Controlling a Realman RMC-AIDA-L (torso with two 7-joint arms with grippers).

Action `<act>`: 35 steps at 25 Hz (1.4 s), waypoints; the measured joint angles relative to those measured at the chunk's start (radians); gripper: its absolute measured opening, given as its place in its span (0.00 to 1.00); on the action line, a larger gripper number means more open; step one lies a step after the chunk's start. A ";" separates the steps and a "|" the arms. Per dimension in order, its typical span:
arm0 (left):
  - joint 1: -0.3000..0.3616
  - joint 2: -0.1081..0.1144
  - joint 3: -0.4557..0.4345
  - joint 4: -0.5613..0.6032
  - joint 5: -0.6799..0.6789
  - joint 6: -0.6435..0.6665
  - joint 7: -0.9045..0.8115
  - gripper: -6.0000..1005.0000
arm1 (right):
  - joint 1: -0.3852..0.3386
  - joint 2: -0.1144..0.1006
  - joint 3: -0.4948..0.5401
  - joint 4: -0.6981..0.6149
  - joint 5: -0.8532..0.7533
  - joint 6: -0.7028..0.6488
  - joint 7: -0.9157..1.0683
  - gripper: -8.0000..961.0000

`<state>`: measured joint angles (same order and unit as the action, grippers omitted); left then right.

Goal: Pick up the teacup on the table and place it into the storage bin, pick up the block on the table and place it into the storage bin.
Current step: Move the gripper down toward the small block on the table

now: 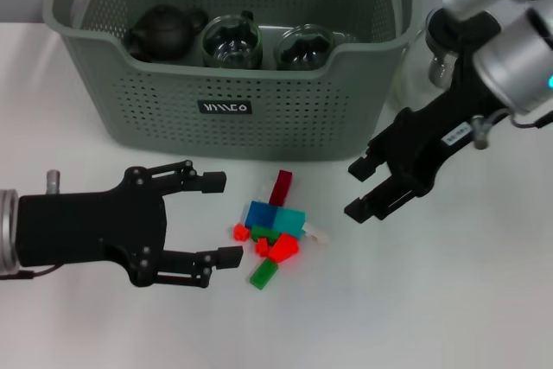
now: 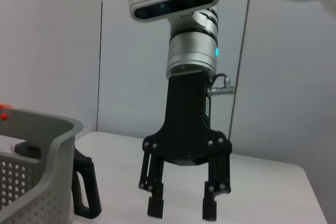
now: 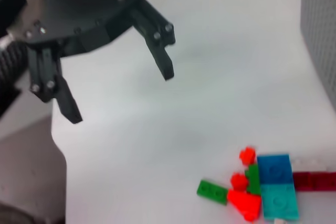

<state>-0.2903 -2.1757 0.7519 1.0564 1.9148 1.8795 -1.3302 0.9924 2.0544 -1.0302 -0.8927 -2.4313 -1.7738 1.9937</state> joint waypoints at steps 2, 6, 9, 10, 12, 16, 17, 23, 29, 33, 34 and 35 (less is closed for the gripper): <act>-0.003 0.001 -0.005 -0.018 0.011 -0.001 0.022 0.88 | 0.025 0.016 -0.032 -0.005 -0.040 0.010 0.035 0.72; -0.020 0.004 -0.007 -0.052 0.047 -0.018 0.048 0.88 | 0.057 0.041 -0.111 -0.009 -0.109 0.050 0.101 0.72; -0.031 0.006 -0.003 -0.074 0.065 -0.031 0.055 0.88 | 0.064 0.043 -0.177 -0.005 -0.115 0.085 0.141 0.72; -0.036 0.006 -0.002 -0.080 0.072 -0.036 0.059 0.88 | 0.065 0.044 -0.195 -0.004 -0.113 0.098 0.151 0.72; -0.042 0.007 0.003 -0.087 0.078 -0.045 0.063 0.88 | 0.065 0.047 -0.228 0.005 -0.108 0.127 0.167 0.72; -0.057 0.009 0.002 -0.100 0.096 -0.062 0.064 0.88 | 0.066 0.051 -0.293 0.050 -0.083 0.192 0.183 0.72; -0.059 0.009 0.002 -0.100 0.099 -0.065 0.063 0.88 | 0.066 0.052 -0.310 0.062 -0.071 0.207 0.186 0.72; -0.069 0.014 -0.010 -0.100 0.102 -0.074 0.058 0.88 | 0.058 0.054 -0.400 0.130 -0.024 0.317 0.208 0.71; -0.078 0.019 -0.014 -0.101 0.103 -0.079 0.043 0.88 | 0.057 0.056 -0.494 0.188 0.034 0.421 0.227 0.71; -0.081 0.020 -0.014 -0.101 0.104 -0.079 0.043 0.88 | 0.056 0.056 -0.557 0.214 0.067 0.484 0.244 0.69; -0.082 0.020 -0.014 -0.101 0.104 -0.079 0.043 0.88 | 0.056 0.057 -0.569 0.217 0.072 0.495 0.250 0.69; -0.082 0.021 -0.014 -0.101 0.104 -0.079 0.043 0.88 | 0.056 0.057 -0.581 0.218 0.075 0.505 0.257 0.69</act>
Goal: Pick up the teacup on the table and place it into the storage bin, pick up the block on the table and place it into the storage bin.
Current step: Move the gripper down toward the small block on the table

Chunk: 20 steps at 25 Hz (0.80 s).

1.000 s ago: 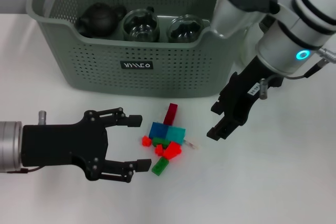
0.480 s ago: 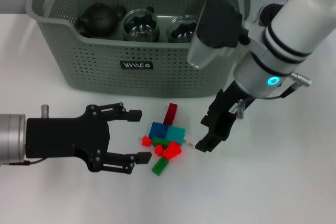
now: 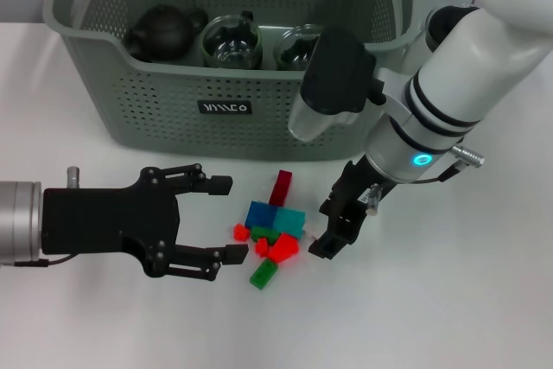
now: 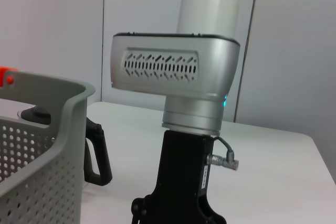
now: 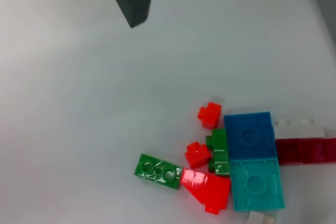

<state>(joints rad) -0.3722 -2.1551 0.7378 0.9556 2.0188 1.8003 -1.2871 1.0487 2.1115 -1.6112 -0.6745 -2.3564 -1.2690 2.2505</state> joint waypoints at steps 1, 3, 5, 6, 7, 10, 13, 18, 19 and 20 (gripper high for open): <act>0.000 0.000 0.000 0.000 0.000 0.000 0.000 0.88 | 0.000 0.000 -0.011 0.000 0.002 0.009 0.008 0.68; -0.001 0.001 0.000 0.000 0.000 0.000 0.000 0.88 | -0.001 0.001 -0.021 0.001 0.003 0.019 0.017 0.67; -0.001 0.001 0.000 0.000 0.000 0.000 0.000 0.88 | -0.002 0.002 -0.031 0.004 0.007 0.031 0.026 0.66; -0.001 0.001 0.000 -0.001 0.000 0.000 0.000 0.88 | -0.002 0.003 -0.037 0.006 0.011 0.038 0.029 0.66; -0.001 0.001 0.000 -0.001 0.000 0.000 0.000 0.88 | -0.002 0.003 -0.045 0.008 0.017 0.046 0.030 0.65; 0.001 0.000 0.000 -0.002 0.000 0.000 0.000 0.88 | -0.002 0.004 -0.078 0.016 0.041 0.074 0.033 0.64; 0.002 0.000 0.000 -0.005 0.000 -0.001 0.000 0.88 | -0.002 0.004 -0.106 0.017 0.048 0.099 0.047 0.56; -0.003 0.001 -0.001 -0.023 0.000 -0.002 0.000 0.88 | -0.006 0.004 -0.131 0.018 0.055 0.117 0.059 0.53; -0.003 0.001 -0.001 -0.024 0.000 -0.002 0.000 0.88 | -0.006 0.004 -0.131 0.018 0.055 0.117 0.059 0.52; -0.003 0.001 -0.002 -0.024 0.000 -0.002 0.000 0.88 | -0.007 0.004 -0.132 0.018 0.055 0.117 0.059 0.52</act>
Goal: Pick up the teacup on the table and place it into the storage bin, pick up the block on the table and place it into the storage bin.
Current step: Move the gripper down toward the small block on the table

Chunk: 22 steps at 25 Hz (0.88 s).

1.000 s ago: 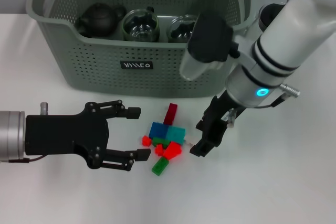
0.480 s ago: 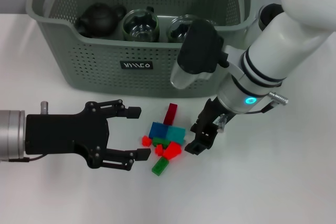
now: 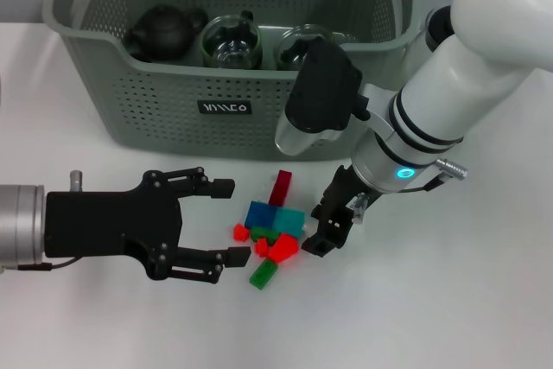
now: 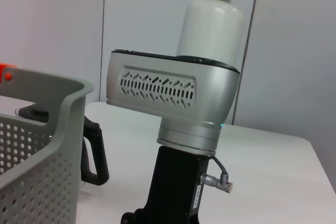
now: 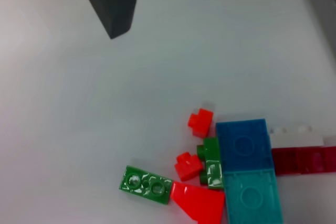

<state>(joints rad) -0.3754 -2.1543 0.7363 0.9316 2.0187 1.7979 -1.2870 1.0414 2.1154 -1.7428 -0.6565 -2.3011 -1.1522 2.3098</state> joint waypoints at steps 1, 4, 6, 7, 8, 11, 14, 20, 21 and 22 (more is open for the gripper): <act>0.000 0.000 0.000 0.000 0.000 0.000 0.000 0.88 | -0.001 0.000 -0.001 0.000 0.000 0.000 0.001 0.51; 0.000 0.000 0.000 0.000 0.000 0.000 0.000 0.88 | -0.003 0.000 -0.006 0.000 0.000 0.001 0.007 0.49; 0.000 0.000 0.000 -0.001 0.000 0.000 0.000 0.88 | -0.004 0.000 -0.008 0.000 0.000 0.003 0.009 0.48; -0.001 0.001 0.000 -0.001 0.000 0.000 0.000 0.88 | -0.004 0.000 -0.008 0.000 0.000 0.003 0.009 0.47; -0.001 0.001 0.000 -0.001 0.000 0.000 0.000 0.88 | -0.004 0.000 -0.008 0.000 0.000 0.004 0.010 0.46; -0.002 0.001 0.000 -0.001 0.000 0.000 0.000 0.88 | -0.005 0.000 -0.009 0.000 0.000 0.004 0.011 0.44; -0.002 0.001 -0.001 -0.001 0.000 0.000 0.000 0.88 | -0.005 0.000 -0.009 0.000 0.000 0.005 0.012 0.43; -0.002 0.001 -0.002 -0.001 0.000 0.000 0.000 0.88 | -0.005 0.000 -0.010 0.000 0.000 0.006 0.012 0.30; -0.002 0.001 -0.002 -0.001 0.000 0.000 0.000 0.88 | -0.005 0.000 -0.011 0.000 0.000 0.006 0.012 0.30; -0.002 0.001 -0.002 -0.001 -0.001 0.000 0.000 0.88 | -0.005 0.000 -0.012 0.000 0.000 0.006 0.013 0.30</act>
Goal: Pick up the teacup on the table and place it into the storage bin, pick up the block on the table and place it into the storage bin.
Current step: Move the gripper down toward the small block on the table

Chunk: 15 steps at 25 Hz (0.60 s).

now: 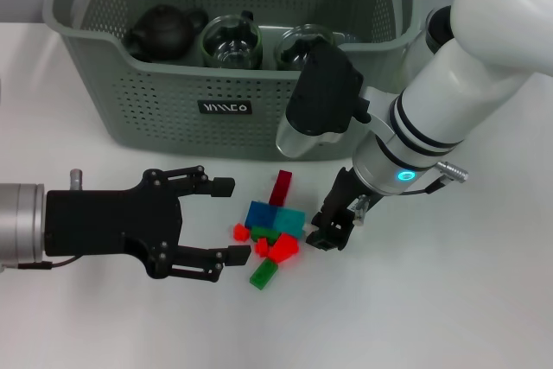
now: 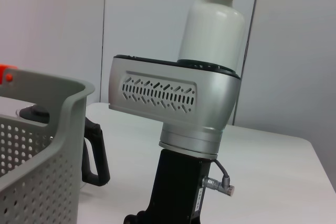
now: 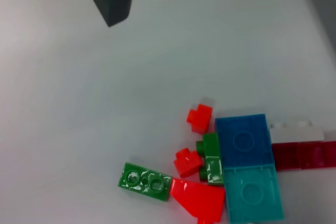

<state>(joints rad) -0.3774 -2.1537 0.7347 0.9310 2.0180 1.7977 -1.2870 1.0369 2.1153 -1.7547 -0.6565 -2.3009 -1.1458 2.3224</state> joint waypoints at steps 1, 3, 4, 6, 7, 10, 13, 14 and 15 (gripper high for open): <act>0.000 0.000 0.000 0.000 0.000 0.000 0.000 0.88 | 0.000 0.000 -0.001 0.000 0.000 0.000 0.000 0.30; 0.000 0.000 0.000 0.000 -0.001 0.000 0.000 0.88 | 0.000 0.000 -0.002 0.000 0.000 0.000 0.000 0.29; 0.000 0.000 0.000 0.000 -0.001 0.000 0.000 0.88 | 0.000 0.000 -0.002 0.000 0.000 0.000 0.000 0.29; 0.000 0.000 0.000 0.000 -0.001 0.000 0.000 0.88 | 0.000 0.000 -0.005 0.000 0.000 0.003 0.000 0.30; 0.000 0.000 0.000 0.000 -0.001 0.000 0.000 0.87 | 0.000 0.001 -0.006 0.000 0.000 0.005 0.000 0.30; 0.000 0.000 0.000 -0.001 0.000 0.000 0.000 0.87 | 0.000 0.001 -0.009 0.000 0.000 0.011 0.000 0.30; 0.000 0.000 0.000 -0.001 0.000 -0.002 0.001 0.87 | 0.000 0.001 -0.010 0.000 0.000 0.016 0.000 0.30; 0.000 0.000 0.000 -0.001 0.000 -0.002 0.001 0.87 | 0.000 0.001 -0.010 0.000 0.000 0.017 0.000 0.30; 0.001 0.000 0.000 -0.001 0.000 -0.003 0.001 0.87 | 0.000 0.002 -0.010 0.000 0.000 0.017 0.000 0.30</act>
<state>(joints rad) -0.3768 -2.1536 0.7347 0.9297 2.0182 1.7951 -1.2864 1.0370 2.1168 -1.7643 -0.6565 -2.3009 -1.1285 2.3225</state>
